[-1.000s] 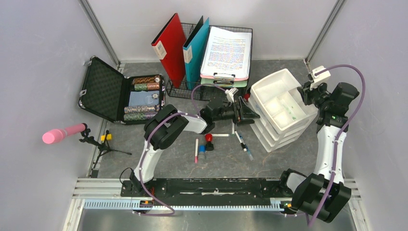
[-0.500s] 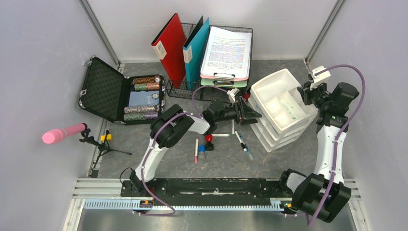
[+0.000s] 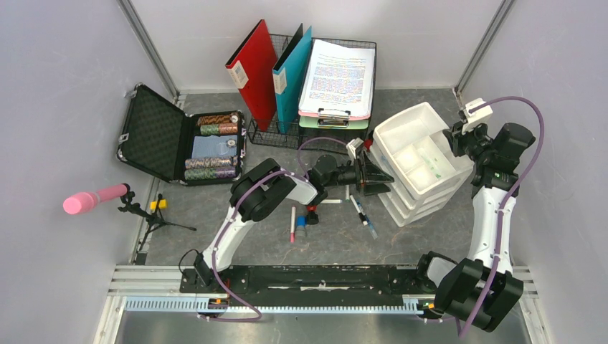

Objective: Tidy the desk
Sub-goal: Open the drawer in the storage box.

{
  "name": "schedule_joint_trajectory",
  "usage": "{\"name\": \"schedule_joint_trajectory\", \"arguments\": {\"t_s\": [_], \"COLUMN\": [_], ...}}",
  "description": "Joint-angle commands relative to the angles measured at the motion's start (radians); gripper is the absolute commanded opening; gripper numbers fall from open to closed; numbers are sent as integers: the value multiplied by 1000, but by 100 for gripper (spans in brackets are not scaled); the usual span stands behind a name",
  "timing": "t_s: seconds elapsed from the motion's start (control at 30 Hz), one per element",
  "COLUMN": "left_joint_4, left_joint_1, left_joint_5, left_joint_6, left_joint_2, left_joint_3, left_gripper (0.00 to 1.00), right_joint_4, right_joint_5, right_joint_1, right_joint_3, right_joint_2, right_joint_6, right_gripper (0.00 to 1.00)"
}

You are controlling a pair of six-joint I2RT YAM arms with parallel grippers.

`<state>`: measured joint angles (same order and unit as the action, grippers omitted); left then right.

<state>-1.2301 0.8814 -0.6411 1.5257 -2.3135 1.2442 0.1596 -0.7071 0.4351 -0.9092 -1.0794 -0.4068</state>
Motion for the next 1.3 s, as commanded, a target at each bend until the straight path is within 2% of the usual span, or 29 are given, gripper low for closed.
{"name": "schedule_joint_trajectory", "arguments": {"t_s": [0.0,0.43,0.73,1.07,1.27], "left_joint_4": [-129,-125,-99,92,268], "left_joint_1": [-1,-18,-29,-30,-31], "left_joint_5": [-22,-23,-80,-96,-32], "left_joint_6": [56,21,-110,-345,-492], "left_joint_2": [29,79,188,367,454], "left_joint_3": [14,-36,-123,-269,-330], "left_gripper": [82,75,74,75,75], "right_joint_4": [239,241,242,241,242], "right_joint_5": [42,56,66,73,81], "right_joint_1": [-10,-10,-10,-11,-10], "right_joint_3": [101,104,101,101,101], "right_joint_2": [-66,-63,-71,-73,-65], "right_joint_6": [-33,-44,-49,-53,-53], "right_gripper": [11,11,11,10,9]}}
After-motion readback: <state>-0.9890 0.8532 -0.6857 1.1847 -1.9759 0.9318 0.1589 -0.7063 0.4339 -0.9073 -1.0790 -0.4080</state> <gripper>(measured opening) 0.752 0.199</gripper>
